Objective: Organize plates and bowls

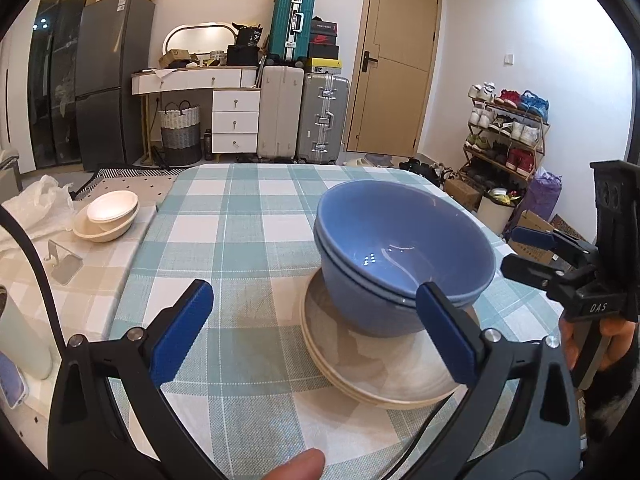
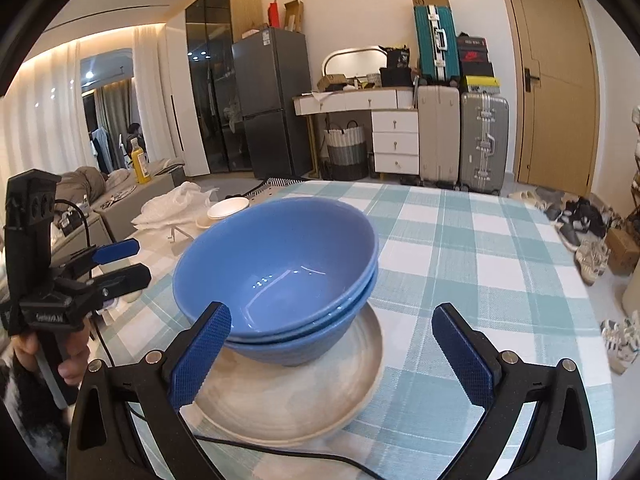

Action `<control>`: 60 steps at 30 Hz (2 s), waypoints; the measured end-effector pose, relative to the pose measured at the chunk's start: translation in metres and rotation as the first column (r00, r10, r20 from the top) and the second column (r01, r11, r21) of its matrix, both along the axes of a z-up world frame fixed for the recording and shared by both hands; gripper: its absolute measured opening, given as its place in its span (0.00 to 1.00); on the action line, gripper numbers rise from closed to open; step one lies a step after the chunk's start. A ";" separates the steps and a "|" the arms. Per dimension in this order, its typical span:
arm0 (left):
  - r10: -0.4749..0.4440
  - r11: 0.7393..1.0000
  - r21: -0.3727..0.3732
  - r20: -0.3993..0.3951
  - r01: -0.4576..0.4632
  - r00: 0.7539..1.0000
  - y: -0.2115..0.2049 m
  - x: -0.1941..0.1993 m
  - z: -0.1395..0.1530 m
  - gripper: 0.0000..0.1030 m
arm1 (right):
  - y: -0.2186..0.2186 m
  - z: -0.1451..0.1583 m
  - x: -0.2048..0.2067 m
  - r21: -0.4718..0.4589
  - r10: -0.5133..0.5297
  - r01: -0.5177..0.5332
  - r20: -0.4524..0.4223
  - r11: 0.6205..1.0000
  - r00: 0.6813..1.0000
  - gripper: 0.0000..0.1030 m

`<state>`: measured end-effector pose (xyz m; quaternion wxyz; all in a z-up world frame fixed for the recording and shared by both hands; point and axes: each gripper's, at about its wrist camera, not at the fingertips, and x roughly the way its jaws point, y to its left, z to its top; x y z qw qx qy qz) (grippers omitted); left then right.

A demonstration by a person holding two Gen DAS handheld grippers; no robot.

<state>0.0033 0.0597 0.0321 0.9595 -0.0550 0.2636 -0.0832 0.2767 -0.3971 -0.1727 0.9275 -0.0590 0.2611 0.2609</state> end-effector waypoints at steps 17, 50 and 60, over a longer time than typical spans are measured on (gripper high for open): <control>-0.018 1.000 0.011 0.080 0.017 0.997 0.010 -0.018 -0.030 0.98 | -0.023 -0.017 -0.021 -0.011 0.073 -0.072 0.090 0.997 0.993 1.00; -0.018 1.000 0.001 0.102 0.018 0.995 0.005 0.002 -0.051 0.98 | -0.029 -0.041 -0.016 0.063 0.108 -0.115 0.100 0.991 0.989 1.00; -0.016 1.000 0.007 0.103 0.016 0.995 0.004 0.002 -0.051 0.98 | -0.036 -0.041 -0.015 0.086 0.092 -0.101 0.104 0.991 0.990 1.00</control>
